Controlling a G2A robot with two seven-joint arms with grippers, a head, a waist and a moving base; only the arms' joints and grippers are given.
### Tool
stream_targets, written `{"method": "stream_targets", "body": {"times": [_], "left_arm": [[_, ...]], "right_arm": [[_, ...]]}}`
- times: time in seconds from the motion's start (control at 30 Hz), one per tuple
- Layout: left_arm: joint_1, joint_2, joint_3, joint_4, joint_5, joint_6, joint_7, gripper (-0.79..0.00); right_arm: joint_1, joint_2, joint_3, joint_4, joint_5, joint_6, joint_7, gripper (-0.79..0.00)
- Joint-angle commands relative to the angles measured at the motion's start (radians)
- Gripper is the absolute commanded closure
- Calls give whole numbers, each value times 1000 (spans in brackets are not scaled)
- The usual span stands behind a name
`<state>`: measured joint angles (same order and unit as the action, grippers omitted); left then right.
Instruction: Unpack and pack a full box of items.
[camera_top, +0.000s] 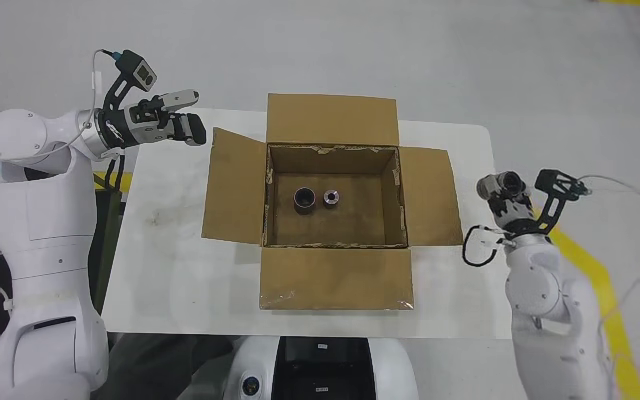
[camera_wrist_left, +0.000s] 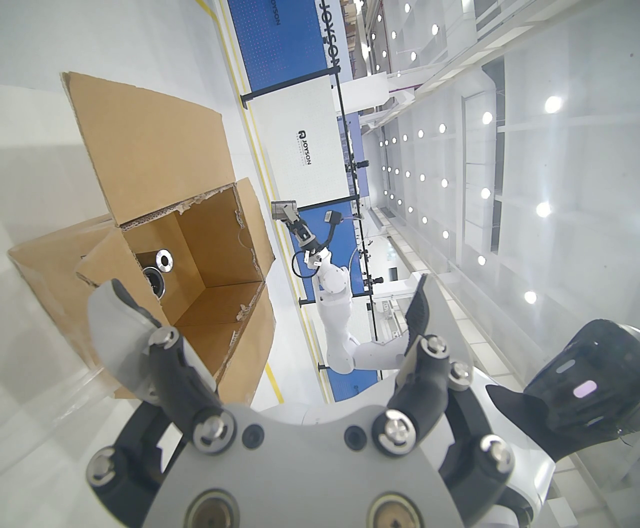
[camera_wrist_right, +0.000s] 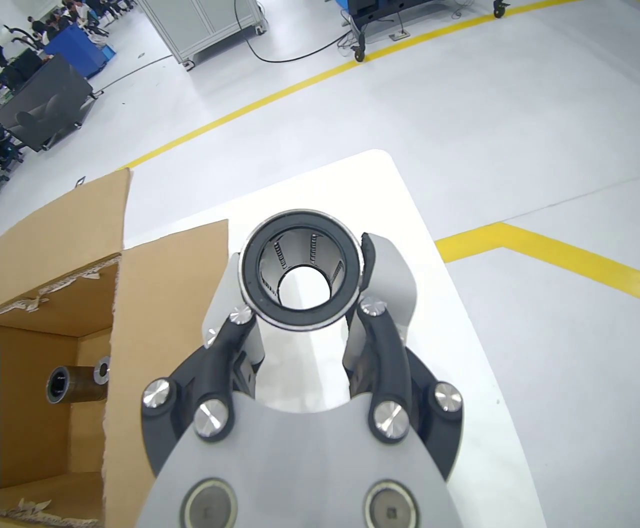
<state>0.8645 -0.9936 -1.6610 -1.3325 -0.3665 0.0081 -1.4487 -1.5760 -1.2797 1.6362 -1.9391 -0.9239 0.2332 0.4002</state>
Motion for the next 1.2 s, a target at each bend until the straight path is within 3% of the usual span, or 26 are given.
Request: {"method": "stream_targets", "body": {"times": [0.0, 0.57, 1.17], "left_arm": [[0, 0, 0, 0, 0, 0, 0, -785], [0, 0, 0, 0, 0, 0, 0, -785], [0, 0, 0, 0, 0, 0, 0, -785]], "right_arm": [[18, 0, -1, 26, 0, -3, -1, 0], [188, 8, -5, 383, -56, -91, -51, 0], [236, 2, -64, 564, -81, -128, -140, 0]]}}
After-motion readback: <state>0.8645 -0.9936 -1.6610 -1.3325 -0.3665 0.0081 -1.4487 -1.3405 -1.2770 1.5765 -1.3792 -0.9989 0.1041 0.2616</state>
